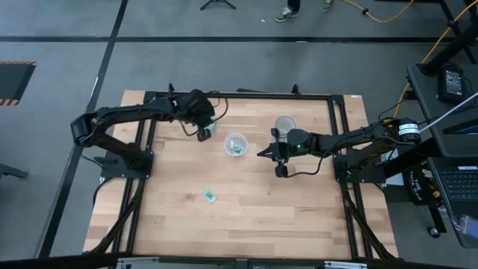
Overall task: Pick and place Stevia / Truvia into bins
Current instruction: Put the stevia packet into the transparent container
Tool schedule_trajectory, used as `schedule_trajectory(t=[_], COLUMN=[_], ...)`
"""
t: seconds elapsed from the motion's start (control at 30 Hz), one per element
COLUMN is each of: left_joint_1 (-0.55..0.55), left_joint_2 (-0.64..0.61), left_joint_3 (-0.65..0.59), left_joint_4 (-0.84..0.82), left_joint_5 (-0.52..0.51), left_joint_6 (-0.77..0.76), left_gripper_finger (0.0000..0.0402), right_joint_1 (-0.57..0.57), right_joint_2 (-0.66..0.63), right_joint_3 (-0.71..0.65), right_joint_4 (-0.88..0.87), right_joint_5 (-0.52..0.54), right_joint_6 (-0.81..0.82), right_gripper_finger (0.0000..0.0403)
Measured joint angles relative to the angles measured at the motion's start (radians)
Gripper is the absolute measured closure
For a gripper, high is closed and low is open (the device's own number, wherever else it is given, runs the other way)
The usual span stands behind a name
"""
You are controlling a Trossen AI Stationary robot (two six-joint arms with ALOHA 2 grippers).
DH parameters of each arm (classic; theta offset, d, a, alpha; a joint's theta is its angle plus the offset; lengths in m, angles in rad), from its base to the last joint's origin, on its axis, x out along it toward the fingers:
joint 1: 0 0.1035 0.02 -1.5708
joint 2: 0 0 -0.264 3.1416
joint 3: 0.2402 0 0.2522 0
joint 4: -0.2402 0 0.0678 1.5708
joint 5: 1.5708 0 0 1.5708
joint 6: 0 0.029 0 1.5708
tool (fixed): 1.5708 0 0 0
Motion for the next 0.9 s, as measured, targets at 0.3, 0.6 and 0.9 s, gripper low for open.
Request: schedule_trajectory(t=[0.3, 0.6, 0.9], left_joint_1=[-0.178, -0.385, -0.574], left_joint_2=[-0.109, -0.114, -0.114], left_joint_3=[0.0, 0.0, 0.0], left_joint_4=[-0.076, -0.163, -0.22], left_joint_5=[-0.089, -0.093, -0.18], left_joint_6=[-0.064, -0.169, -0.344], left_gripper_finger=[0.0399, 0.0399, 0.04], right_joint_1=[0.0, 0.0, 0.0], right_joint_2=[0.0, 0.0, 0.0], right_joint_3=[0.0, 0.0, 0.0], right_joint_4=[0.0, 0.0, 0.0], right_joint_5=[0.0, 0.0, 0.0], right_joint_6=[0.0, 0.0, 0.0], right_gripper_finger=[0.0397, 0.0397, 0.0397])
